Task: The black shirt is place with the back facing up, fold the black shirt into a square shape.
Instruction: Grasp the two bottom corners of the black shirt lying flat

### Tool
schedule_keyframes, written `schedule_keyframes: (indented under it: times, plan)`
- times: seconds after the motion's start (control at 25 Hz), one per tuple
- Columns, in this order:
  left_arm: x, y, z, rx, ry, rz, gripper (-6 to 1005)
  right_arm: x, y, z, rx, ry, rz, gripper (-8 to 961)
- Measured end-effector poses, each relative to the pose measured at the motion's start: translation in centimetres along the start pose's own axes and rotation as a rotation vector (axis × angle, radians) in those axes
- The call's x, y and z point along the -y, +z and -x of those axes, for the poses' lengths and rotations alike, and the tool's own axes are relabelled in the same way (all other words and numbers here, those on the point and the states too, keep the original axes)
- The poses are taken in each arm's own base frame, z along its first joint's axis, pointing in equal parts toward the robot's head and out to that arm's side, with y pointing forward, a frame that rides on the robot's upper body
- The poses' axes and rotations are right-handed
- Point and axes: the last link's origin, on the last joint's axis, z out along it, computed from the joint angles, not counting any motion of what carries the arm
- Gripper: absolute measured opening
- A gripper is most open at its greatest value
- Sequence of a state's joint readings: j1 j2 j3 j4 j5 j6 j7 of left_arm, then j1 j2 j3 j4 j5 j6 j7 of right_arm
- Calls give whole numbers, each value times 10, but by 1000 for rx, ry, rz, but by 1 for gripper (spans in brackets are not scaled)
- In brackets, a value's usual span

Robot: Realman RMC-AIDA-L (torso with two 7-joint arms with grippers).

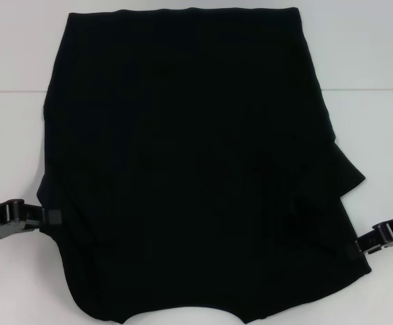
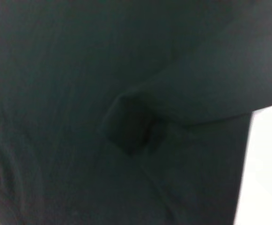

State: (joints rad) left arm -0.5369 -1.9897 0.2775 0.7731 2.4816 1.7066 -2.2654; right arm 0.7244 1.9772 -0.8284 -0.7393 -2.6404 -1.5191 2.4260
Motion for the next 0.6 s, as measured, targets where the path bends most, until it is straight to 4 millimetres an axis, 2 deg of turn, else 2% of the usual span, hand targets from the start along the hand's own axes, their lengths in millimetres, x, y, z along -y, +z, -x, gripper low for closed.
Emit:
schedule_keyframes:
  times: [0.4,0.6]
  plan:
    - [0,0,0,-5,-1,-2,60,-5,13,-2,-11,-5,10,475]
    - [1,2,0,-6,-8,-1,60,-18,18,0,-11,-23,62,471]
